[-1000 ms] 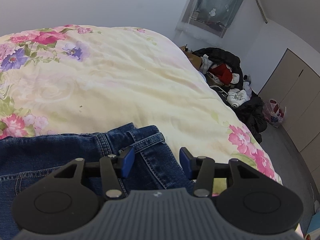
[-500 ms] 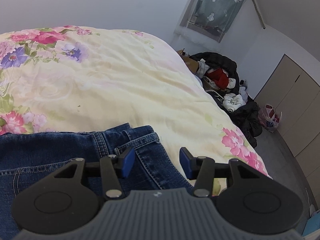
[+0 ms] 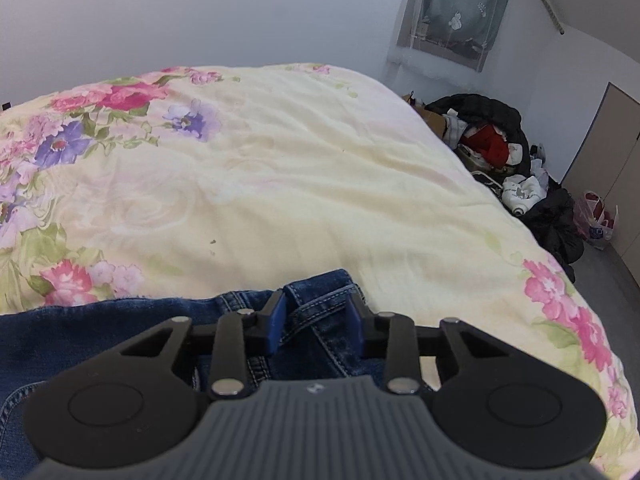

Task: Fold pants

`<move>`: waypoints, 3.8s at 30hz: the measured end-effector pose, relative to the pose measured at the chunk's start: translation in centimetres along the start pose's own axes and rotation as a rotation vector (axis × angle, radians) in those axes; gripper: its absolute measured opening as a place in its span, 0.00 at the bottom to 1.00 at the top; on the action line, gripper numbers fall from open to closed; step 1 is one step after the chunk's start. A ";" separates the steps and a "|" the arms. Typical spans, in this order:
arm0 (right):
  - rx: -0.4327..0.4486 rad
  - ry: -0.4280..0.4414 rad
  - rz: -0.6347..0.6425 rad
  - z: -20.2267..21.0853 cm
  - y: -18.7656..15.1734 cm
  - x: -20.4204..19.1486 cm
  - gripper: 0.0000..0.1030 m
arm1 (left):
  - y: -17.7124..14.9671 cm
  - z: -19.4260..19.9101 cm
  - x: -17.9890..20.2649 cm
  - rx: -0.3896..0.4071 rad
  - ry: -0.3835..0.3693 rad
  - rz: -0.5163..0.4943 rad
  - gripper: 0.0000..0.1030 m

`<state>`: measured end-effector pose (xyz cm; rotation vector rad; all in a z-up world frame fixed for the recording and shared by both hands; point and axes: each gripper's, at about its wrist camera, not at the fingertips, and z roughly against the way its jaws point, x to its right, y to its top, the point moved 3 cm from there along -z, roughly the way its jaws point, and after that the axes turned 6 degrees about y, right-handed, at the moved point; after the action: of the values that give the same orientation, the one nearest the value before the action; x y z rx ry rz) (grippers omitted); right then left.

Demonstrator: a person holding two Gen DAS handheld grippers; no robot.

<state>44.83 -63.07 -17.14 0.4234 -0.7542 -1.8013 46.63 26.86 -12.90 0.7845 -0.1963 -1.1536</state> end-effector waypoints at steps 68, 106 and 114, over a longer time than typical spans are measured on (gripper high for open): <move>0.100 0.576 0.348 23.3 -20.3 -36.1 0.11 | -18.6 17.9 15.5 0.009 -0.715 -0.281 0.14; 0.049 0.602 0.307 22.4 -18.0 -35.1 0.10 | -15.4 4.1 -10.4 -0.089 -0.492 0.659 0.49; 0.048 0.580 0.279 17.5 -13.5 -38.2 0.00 | -15.1 4.1 -8.5 0.032 -0.449 0.595 0.57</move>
<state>37.89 -19.48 -16.18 0.7883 -0.4206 -1.3046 29.69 29.73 -17.61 0.4339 -0.7709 -0.7400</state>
